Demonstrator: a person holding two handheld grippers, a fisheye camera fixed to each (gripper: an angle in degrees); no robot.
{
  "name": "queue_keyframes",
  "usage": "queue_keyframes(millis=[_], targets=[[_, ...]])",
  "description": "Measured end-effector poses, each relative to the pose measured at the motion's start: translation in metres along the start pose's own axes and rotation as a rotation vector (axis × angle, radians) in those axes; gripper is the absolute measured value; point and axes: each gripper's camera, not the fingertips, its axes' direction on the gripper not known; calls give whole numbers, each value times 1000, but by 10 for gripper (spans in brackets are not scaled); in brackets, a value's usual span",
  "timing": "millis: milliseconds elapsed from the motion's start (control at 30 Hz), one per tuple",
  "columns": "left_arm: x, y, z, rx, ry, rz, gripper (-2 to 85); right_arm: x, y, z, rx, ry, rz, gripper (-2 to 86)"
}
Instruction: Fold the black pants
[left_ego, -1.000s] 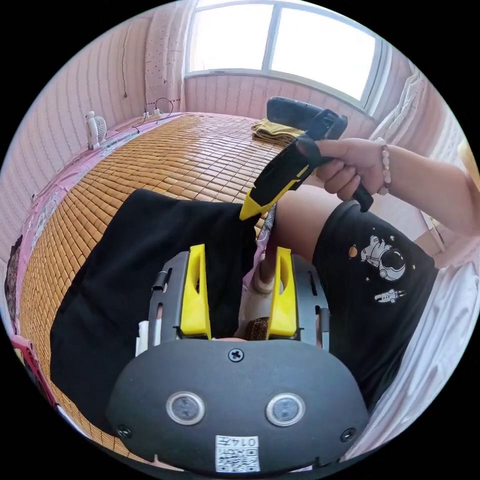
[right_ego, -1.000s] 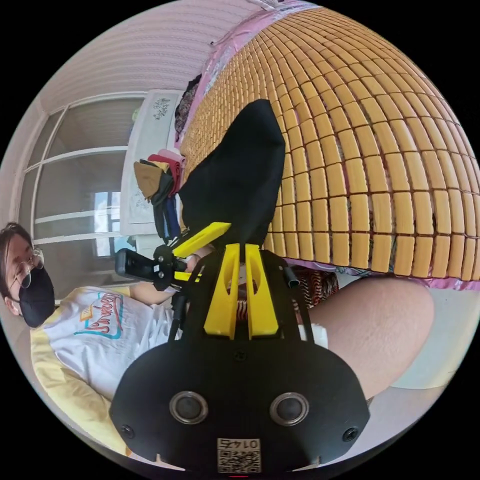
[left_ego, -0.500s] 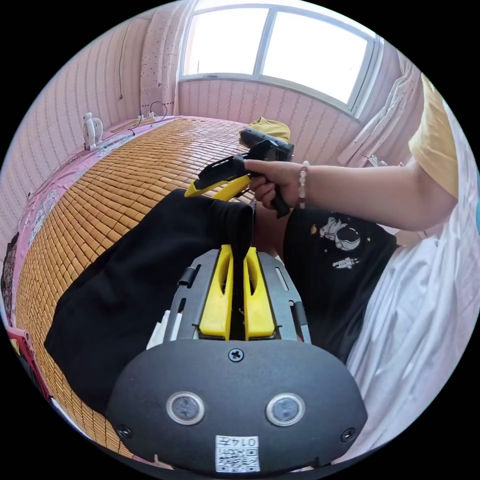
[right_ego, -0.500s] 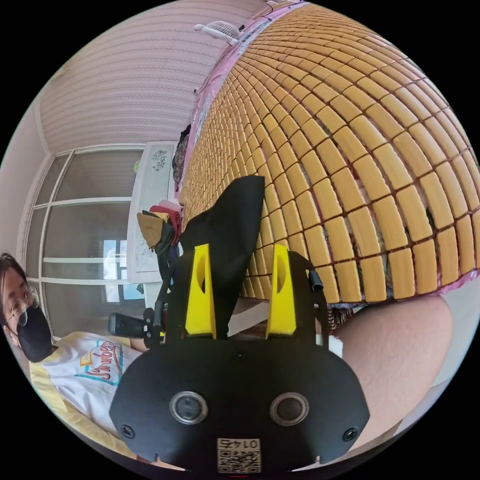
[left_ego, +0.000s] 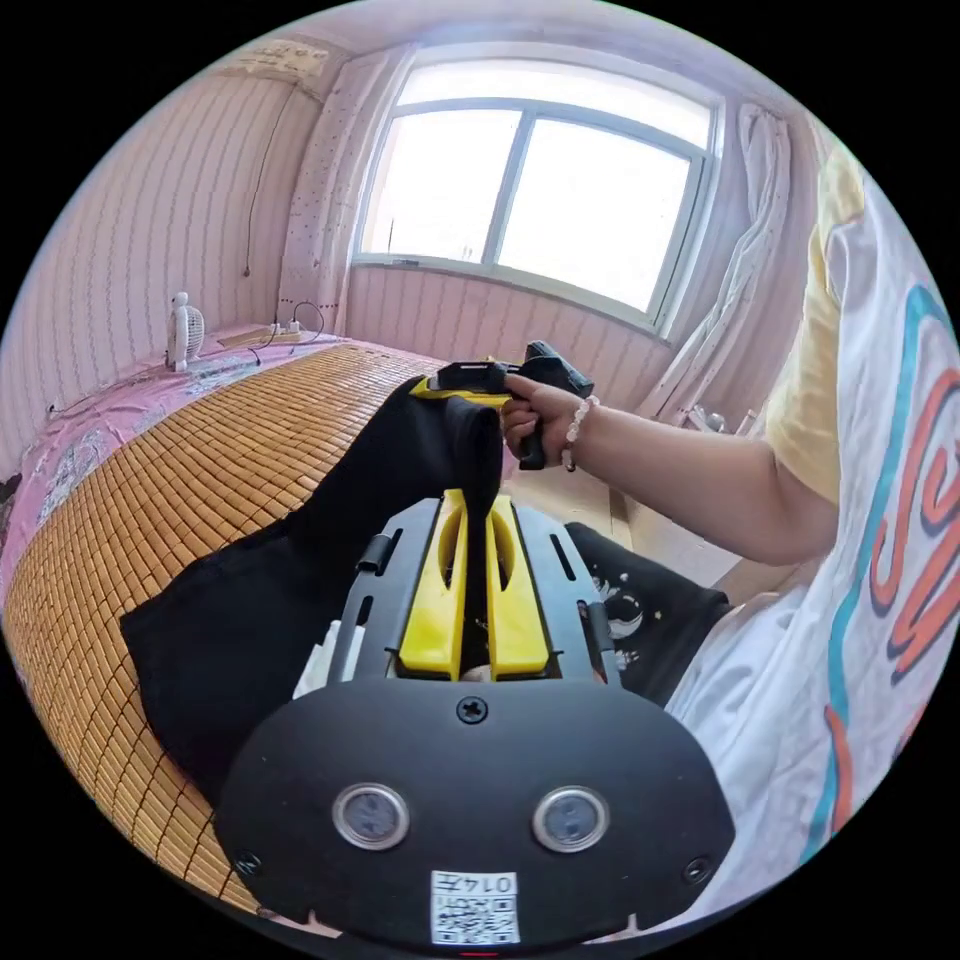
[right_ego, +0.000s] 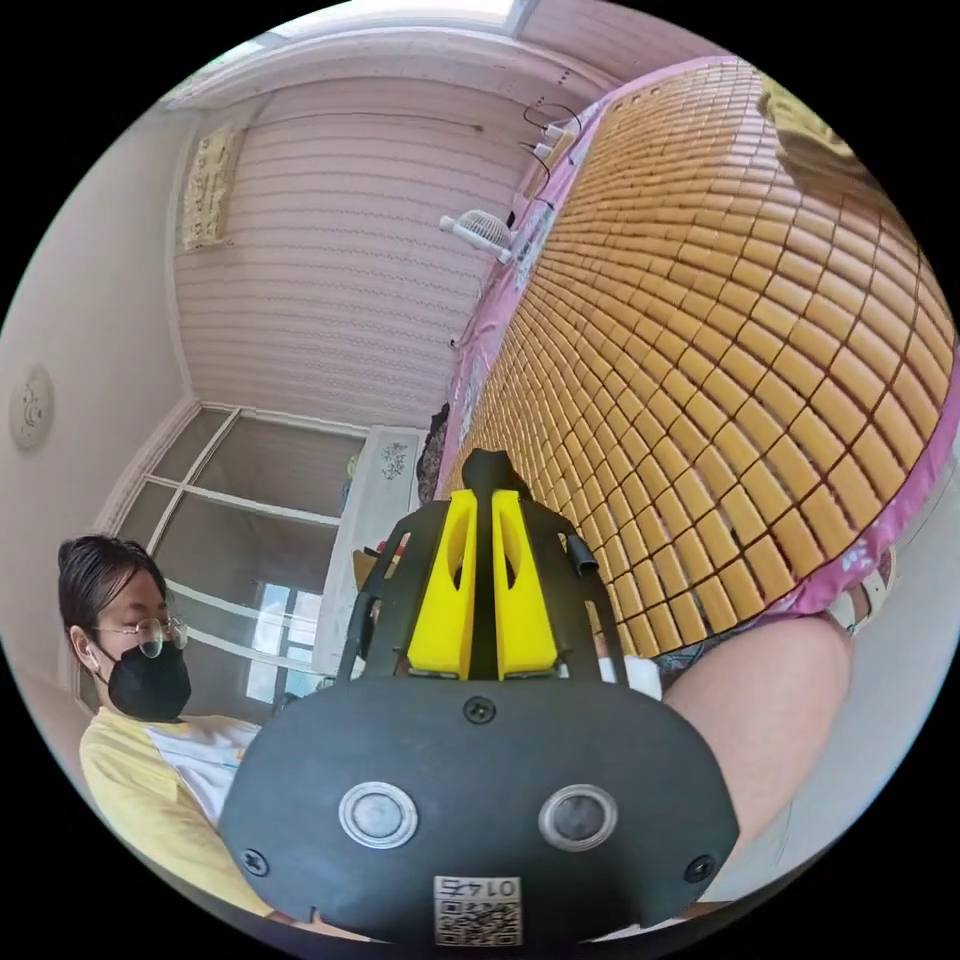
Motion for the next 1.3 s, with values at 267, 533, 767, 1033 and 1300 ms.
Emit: queue_keyframes(millis=[267,533,767,1033,1300], targets=[[-67,13,-48,25,-155,-242,38,-104,3,71,-92,28,-225,60],[-139,78,-90,-152,-446,-699,0,-122,61,188,-366,131,-391,111],[-196,31,-81,-55,-384,-664,27,-85,95,121,-295,445,-316,129],[-282,-35,-15,-150,-151,-621,179,-49,127,119,-303,375,-176,176],[-307,-49,25,-373,35,-598,114,-62,167,144,-307,533,-311,86]])
